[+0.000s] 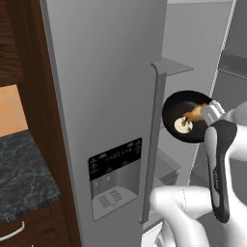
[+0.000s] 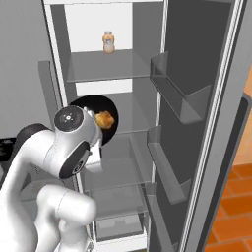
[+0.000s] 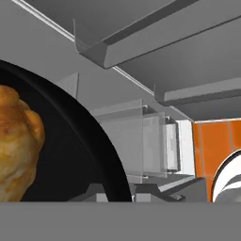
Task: Pick the chicken drumstick and mushroom from their plates and place them in the bowl. Then put the bowl in the fridge.
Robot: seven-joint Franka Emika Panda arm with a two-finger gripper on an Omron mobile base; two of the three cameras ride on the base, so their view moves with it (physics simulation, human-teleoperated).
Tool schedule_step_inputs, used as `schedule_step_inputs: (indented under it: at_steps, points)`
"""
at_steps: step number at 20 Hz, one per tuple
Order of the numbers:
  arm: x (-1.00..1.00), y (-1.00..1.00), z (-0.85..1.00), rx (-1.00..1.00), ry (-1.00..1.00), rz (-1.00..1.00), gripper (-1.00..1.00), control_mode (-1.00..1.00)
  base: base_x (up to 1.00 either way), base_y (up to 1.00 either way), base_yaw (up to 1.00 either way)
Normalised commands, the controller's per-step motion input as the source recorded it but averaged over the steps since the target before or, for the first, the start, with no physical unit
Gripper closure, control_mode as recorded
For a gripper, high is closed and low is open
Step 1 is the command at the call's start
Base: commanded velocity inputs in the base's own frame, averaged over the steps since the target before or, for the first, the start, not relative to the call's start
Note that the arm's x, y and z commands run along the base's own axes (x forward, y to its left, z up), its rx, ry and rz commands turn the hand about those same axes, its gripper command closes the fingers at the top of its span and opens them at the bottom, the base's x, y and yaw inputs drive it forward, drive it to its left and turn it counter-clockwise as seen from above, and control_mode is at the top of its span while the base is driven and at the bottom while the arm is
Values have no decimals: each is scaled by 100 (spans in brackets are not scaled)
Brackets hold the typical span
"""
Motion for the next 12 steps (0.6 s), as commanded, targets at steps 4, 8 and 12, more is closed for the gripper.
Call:
schedule_step_inputs:
  at_steps: [4,8,12]
  points:
    - [88,0,0,0,8,4,100,-100,0,0,0]
    - [82,-2,0,0,6,3,100,-100,0,0,0]
    - [85,-5,-2,1,6,10,100,-100,0,0,0]
